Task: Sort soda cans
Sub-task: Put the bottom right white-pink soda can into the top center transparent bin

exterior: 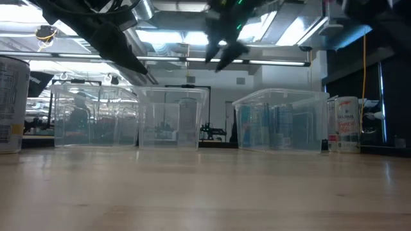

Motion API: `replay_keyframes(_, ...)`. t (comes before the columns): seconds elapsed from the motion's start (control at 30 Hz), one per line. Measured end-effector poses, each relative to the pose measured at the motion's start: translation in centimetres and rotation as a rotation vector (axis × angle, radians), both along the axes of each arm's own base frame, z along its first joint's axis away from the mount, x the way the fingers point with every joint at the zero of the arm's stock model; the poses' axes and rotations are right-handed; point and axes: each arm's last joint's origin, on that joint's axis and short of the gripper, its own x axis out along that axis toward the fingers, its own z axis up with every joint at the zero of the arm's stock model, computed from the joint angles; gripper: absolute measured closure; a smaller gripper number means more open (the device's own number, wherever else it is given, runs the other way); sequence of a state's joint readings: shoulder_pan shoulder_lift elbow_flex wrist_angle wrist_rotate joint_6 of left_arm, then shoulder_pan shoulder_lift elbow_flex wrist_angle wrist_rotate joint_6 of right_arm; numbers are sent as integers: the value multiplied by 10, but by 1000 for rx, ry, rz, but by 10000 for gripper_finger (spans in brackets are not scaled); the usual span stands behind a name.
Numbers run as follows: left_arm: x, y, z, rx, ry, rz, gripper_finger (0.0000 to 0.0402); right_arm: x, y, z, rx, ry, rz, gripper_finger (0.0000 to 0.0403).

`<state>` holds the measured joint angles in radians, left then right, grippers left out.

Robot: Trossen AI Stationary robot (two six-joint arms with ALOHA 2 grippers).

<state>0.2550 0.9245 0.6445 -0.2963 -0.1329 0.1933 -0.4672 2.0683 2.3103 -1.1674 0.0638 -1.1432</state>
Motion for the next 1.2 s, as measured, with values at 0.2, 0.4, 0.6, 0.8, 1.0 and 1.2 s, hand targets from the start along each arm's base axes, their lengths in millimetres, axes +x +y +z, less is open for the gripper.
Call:
replay_keyframes(0.2, 0, 0, 0, -8, -4, -14, 202, -54, 23, 27, 17, 203, -198, 40)
replay_keyframes(0.4, -2, -2, 1, -15, -5, -34, 202, -82, 35, 38, 6, 240, -311, 40)
replay_keyframes(0.6, -19, -7, 8, 10, -119, -41, 202, -106, 45, 35, 5, 273, -375, 40)
replay_keyframes(0.8, -39, -13, -2, 34, -264, -49, 202, -122, 64, 22, 87, 305, -377, 40)
replay_keyframes(1.0, -45, -14, 2, 75, -350, -59, 202, -127, 105, 20, 197, 259, -331, 40)
replay_keyframes(1.2, -45, -16, 1, 63, -348, -109, 202, -122, 156, 22, 253, 209, -314, 40)
